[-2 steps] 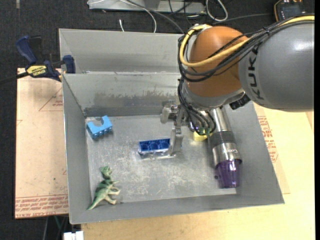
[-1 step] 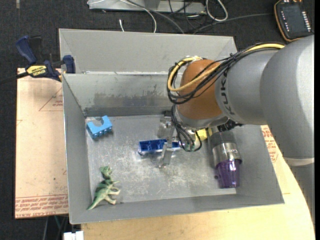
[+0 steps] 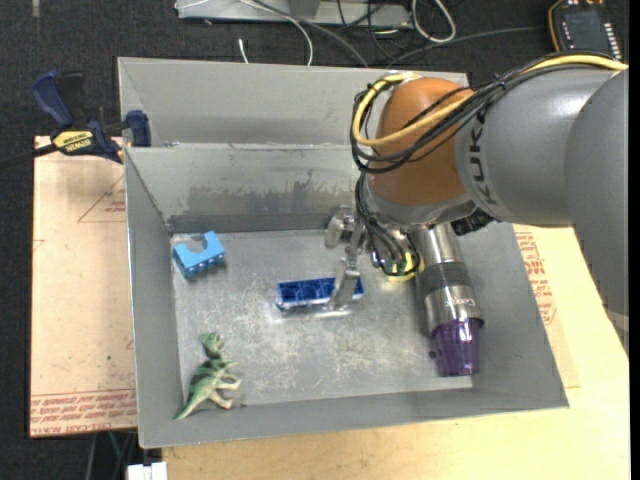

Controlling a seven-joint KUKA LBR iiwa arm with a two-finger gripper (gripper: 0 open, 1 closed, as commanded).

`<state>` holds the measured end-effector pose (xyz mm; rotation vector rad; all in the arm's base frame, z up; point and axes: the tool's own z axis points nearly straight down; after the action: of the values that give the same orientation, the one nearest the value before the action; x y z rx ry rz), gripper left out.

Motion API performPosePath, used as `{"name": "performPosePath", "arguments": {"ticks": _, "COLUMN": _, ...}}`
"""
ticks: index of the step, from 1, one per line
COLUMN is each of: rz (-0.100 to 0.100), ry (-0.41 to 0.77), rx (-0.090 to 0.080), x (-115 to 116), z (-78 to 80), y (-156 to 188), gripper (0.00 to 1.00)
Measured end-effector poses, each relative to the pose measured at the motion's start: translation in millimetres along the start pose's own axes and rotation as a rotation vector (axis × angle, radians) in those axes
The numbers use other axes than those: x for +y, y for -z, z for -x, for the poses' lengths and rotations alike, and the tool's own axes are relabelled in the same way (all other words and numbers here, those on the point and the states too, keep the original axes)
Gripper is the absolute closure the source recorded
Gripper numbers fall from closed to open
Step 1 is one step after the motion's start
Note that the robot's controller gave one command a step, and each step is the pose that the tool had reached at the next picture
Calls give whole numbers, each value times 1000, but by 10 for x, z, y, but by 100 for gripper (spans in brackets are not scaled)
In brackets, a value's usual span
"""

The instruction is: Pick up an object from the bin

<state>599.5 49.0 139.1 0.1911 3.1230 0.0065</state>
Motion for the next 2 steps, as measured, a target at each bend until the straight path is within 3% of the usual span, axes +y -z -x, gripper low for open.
{"name": "performPosePath", "arguments": {"ticks": 1, "rz": -2, "ry": -6, "rx": 19, "x": 258, "z": -146, "y": -415, "gripper": 0}}
{"name": "performPosePath", "arguments": {"ticks": 2, "rz": 1, "ry": 23, "rx": -4, "x": 56, "z": 15, "y": -690, "gripper": 0}}
